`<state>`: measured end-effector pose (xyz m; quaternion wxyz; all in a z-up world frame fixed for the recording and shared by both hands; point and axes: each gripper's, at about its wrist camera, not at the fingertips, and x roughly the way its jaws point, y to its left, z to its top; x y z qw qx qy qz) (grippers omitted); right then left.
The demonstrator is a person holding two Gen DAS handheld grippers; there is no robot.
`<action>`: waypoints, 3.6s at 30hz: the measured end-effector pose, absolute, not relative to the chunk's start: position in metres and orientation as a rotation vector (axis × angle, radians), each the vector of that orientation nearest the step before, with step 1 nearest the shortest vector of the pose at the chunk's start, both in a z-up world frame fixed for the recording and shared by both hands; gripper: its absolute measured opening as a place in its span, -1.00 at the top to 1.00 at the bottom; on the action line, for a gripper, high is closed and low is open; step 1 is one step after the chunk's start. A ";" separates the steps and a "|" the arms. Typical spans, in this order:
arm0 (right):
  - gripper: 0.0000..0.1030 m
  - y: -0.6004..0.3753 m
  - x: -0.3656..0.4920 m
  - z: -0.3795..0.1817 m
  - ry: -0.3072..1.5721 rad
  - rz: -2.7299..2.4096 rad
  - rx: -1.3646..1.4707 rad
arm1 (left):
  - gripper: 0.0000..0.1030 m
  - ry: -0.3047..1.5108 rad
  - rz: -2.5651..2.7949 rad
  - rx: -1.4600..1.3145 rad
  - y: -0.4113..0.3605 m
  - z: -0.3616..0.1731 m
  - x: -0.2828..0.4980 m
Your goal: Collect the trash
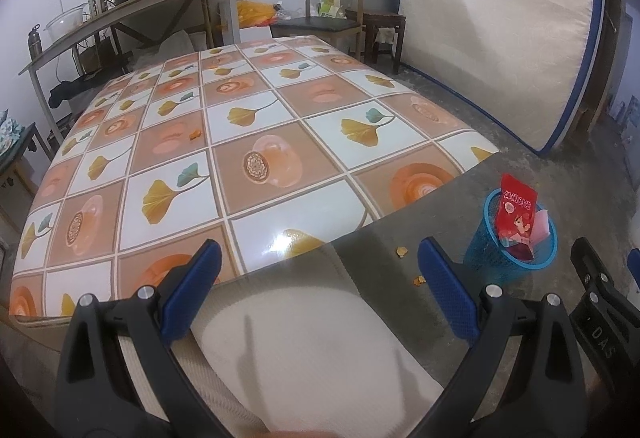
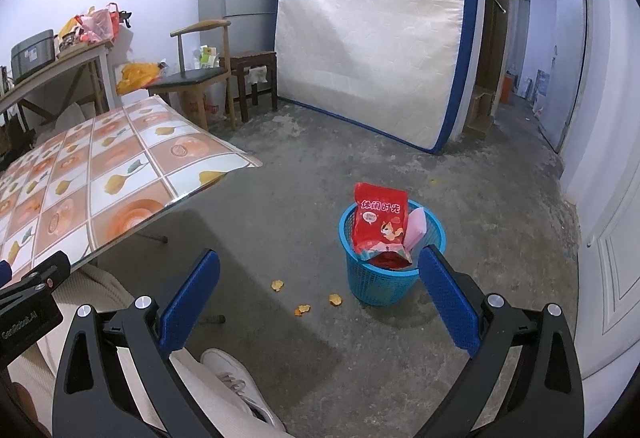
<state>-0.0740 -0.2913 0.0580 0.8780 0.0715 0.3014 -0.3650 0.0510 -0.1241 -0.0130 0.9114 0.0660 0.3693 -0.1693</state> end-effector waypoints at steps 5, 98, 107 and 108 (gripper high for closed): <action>-0.88 -0.291 -0.074 0.058 0.629 -0.762 0.150 | -0.84 0.761 -0.349 0.138 -0.125 -0.013 0.051; -0.88 -0.274 -0.062 0.058 0.666 -0.626 0.056 | -0.84 0.802 -0.317 0.133 -0.121 -0.019 0.057; -0.88 -0.273 -0.063 0.059 0.663 -0.627 0.055 | -0.84 0.802 -0.316 0.132 -0.120 -0.019 0.057; -0.88 -0.274 -0.063 0.059 0.664 -0.625 0.055 | -0.84 0.802 -0.316 0.132 -0.120 -0.019 0.057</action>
